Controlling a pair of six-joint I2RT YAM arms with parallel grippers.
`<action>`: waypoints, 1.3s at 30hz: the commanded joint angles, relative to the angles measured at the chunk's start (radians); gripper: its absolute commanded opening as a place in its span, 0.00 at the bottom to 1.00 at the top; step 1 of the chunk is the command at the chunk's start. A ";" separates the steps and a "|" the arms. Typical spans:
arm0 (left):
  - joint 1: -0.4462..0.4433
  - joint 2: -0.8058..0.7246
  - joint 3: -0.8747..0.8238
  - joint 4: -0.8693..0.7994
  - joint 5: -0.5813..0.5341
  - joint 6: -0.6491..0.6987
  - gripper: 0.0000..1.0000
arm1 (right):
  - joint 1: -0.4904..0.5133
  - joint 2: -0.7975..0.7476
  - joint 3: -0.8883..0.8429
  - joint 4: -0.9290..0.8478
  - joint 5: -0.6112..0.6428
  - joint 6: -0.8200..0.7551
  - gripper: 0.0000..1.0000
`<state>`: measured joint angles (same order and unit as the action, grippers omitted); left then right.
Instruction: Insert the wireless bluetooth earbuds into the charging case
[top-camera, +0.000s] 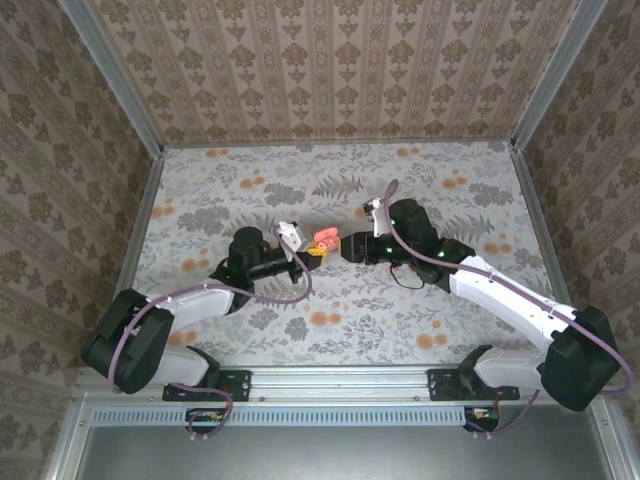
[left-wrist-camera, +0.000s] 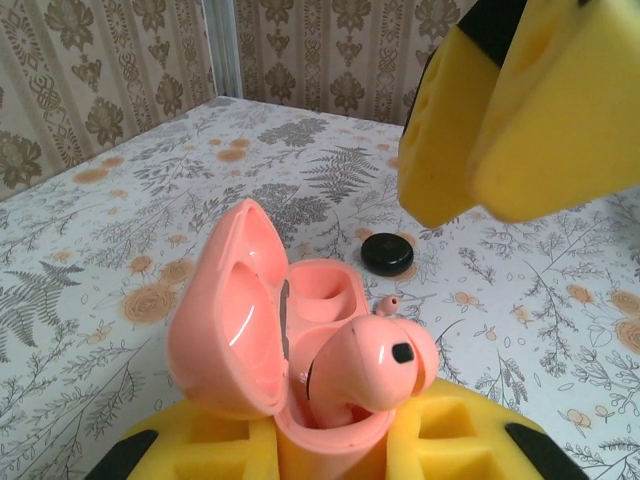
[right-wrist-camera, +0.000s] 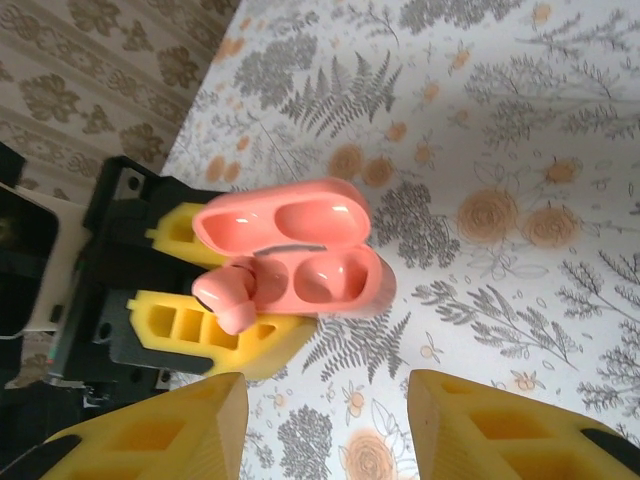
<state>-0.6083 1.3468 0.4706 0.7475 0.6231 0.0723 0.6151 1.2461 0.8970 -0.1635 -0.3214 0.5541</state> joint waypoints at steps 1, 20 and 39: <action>-0.005 -0.026 -0.016 0.020 -0.011 -0.002 0.16 | 0.006 0.008 0.040 -0.018 -0.010 0.015 0.46; -0.005 -0.070 -0.036 -0.007 -0.006 0.022 0.16 | 0.046 0.045 0.060 -0.015 0.028 0.064 0.45; -0.005 -0.075 -0.041 -0.005 -0.008 0.018 0.16 | 0.081 0.069 0.046 0.078 -0.024 0.112 0.33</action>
<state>-0.6083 1.2984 0.4385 0.7322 0.6121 0.0757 0.6903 1.3216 0.9360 -0.1272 -0.3222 0.6430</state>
